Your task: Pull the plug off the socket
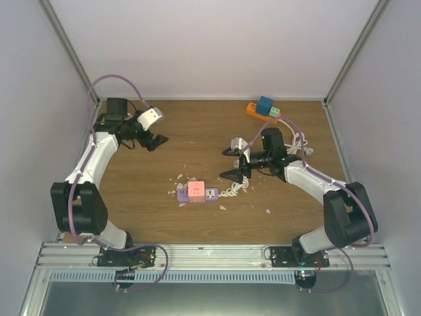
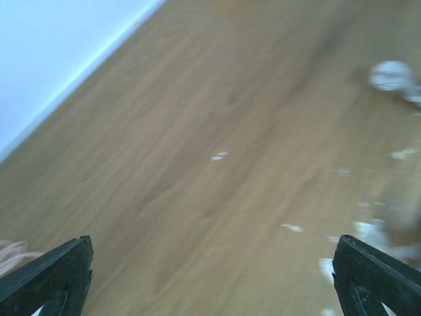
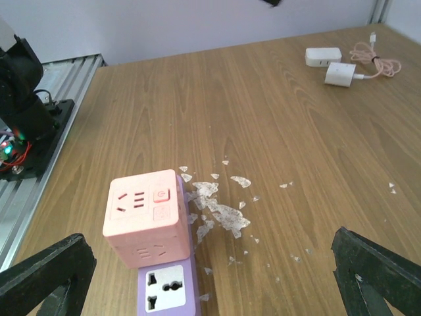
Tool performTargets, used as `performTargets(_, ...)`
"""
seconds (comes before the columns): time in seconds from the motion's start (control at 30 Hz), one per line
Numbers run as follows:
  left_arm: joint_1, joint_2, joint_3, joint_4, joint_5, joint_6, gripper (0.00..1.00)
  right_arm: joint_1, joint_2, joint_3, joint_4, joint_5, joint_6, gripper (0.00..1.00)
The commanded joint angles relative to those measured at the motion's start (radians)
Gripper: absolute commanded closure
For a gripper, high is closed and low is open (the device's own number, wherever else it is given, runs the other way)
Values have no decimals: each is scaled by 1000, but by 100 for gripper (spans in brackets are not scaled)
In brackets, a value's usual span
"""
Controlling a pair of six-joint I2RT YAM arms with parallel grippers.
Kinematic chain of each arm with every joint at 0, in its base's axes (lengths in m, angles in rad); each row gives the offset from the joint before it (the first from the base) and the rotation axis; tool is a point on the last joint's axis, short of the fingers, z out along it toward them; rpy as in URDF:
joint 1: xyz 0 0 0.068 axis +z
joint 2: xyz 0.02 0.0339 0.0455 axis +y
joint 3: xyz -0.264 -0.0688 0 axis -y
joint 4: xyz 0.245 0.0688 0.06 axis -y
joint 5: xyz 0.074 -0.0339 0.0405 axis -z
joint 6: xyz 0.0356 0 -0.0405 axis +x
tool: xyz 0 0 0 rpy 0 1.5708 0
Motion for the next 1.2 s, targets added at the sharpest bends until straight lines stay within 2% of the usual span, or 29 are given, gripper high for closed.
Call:
performTargets(0.0,-83,-127,-130,-58,143,62,1,-4,34,18,-67,-3,-79,0)
performTargets(0.17,-212,-232,-285,-54,164,104,1,8,77,40,-114,1,-115,0)
performTargets(0.4,-334,-280,-446,13,173,106,1,57,120,35,-134,33,-160,0)
performTargets(0.77,-409,-263,-560,124,153,89,1,147,186,38,-161,129,-231,1)
performTargets(1.17,-448,-241,-591,214,139,70,1,251,241,45,-149,251,-254,1)
